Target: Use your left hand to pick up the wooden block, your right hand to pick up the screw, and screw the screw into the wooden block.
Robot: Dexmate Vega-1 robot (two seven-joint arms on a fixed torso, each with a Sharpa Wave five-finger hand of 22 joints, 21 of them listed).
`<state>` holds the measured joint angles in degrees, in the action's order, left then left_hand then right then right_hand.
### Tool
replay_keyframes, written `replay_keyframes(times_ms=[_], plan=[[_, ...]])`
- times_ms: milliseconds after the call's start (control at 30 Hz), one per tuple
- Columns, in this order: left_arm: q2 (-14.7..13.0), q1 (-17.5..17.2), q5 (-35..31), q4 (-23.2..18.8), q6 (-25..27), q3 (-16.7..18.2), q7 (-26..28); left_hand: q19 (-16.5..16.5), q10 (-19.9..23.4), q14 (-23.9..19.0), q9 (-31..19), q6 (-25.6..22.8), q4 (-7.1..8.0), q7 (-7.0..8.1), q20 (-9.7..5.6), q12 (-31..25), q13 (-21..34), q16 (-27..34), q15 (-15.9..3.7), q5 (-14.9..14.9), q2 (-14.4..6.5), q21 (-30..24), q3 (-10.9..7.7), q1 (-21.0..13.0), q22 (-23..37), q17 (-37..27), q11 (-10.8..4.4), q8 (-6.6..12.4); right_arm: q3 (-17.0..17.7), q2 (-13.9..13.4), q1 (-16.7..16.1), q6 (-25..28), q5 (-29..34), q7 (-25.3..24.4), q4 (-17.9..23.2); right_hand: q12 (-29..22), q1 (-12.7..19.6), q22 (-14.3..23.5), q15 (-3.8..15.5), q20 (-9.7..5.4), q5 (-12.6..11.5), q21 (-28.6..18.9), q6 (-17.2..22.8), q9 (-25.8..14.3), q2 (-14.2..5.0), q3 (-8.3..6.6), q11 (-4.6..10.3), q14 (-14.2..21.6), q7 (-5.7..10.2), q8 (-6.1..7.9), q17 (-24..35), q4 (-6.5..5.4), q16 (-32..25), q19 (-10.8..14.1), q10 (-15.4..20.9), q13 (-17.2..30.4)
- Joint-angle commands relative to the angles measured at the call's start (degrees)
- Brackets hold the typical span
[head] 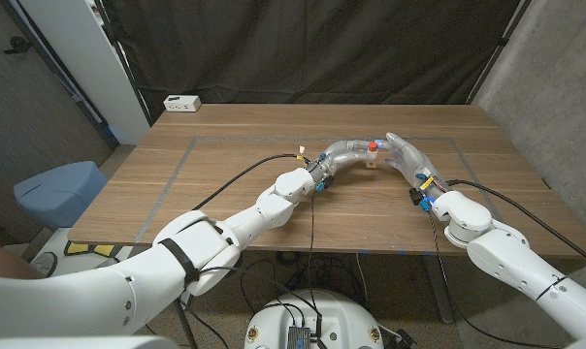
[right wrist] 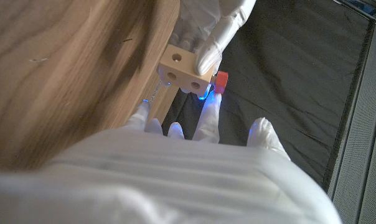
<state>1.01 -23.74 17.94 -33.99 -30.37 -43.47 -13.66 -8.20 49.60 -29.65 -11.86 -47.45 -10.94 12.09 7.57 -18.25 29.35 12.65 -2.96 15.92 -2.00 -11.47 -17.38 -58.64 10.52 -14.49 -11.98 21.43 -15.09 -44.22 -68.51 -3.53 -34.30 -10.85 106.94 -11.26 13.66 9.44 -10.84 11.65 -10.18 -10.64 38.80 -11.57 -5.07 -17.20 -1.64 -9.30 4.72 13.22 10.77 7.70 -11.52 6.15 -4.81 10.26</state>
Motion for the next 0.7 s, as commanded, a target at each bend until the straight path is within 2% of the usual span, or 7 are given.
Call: replay_keyframes(times_ms=[33,700], plan=[[0.8,0.8,0.2,2.0,-0.6,0.1,-0.6,-0.4,0.9,-0.5,-0.4,-5.0,2.18,-2.81,0.13,-2.6,6.0,0.2,-4.61,0.4,-3.8,-0.5,-2.80,2.5,0.1,-0.3,-0.54,0.16,0.3,0.4,-0.5,0.2,0.2,-1.2,0.4,-0.5,0.0,0.3,-0.04,0.17,-0.2,-0.4,0.9,-0.3,-0.35,-0.18,0.09,0.4,-0.02,0.31,0.2,0.03,-0.3,0.5,0.6,0.2],[1.4,1.4,0.4,3.4,-0.7,0.2,-1.3,-0.5,0.8,-0.5,-0.4,-4.9,2.26,-2.85,0.15,-2.6,6.0,0.1,-4.48,0.4,-3.8,-0.6,-2.85,2.8,0.1,-0.3,-0.51,0.12,0.6,0.2,-1.1,0.5,0.1,-1.4,1.0,-0.6,0.2,0.2,0.13,0.30,-0.2,-0.4,4.6,-0.3,-0.50,-0.39,1.53,1.0,-0.65,1.28,0.1,0.14,-0.3,1.2,2.2,0.2]])
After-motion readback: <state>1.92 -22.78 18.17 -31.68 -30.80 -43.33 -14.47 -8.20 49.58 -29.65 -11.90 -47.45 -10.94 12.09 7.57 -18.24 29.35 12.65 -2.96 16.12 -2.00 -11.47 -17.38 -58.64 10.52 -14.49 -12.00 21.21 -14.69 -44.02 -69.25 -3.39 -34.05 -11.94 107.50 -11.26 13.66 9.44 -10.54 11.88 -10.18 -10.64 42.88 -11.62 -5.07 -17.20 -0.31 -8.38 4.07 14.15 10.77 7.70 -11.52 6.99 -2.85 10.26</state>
